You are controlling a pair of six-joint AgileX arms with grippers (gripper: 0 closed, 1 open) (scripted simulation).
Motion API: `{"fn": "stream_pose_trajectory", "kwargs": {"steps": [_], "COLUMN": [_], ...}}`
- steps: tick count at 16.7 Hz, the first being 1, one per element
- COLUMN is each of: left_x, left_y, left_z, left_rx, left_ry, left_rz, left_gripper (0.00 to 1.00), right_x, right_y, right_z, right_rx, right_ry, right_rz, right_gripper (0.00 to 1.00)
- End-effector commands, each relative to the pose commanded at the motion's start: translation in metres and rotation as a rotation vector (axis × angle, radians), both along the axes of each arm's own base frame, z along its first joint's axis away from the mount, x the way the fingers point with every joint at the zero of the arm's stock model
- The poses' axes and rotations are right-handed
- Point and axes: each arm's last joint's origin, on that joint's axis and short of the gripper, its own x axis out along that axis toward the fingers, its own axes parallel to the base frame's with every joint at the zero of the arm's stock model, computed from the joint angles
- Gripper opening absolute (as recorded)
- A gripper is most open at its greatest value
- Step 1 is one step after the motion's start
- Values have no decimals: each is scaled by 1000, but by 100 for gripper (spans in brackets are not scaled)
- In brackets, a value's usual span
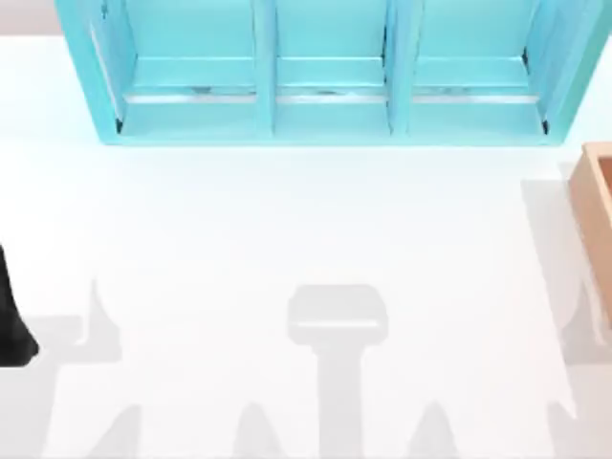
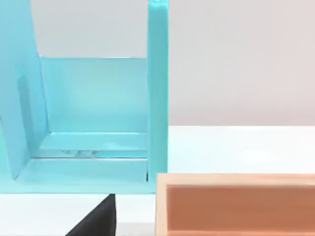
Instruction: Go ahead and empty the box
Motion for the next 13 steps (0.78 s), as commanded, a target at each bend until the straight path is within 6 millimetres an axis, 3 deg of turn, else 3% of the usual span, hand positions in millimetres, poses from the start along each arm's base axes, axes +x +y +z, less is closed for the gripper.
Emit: {"fn": "stream_pose_trajectory", "kwargs": {"steps": [3, 6, 10, 13], "left_x": [0, 0, 0, 0], "left_y": [0, 0, 0, 0], "left_z": [0, 0, 0, 0], "left_rx": [0, 0, 0, 0], "left_ry": [0, 0, 0, 0], "left_rz": [0, 0, 0, 0], "left_gripper": [100, 100, 100, 100], "right_x": [0, 1, 14, 38], "right_y": [0, -3, -10, -20], "right_z": [2, 17, 46, 68], "right_rx": [-3, -25, -64, -81], "right_ry": [12, 108, 384, 663], "right_rz": [-4, -27, -72, -94], "right_gripper": [100, 100, 100, 100]}}
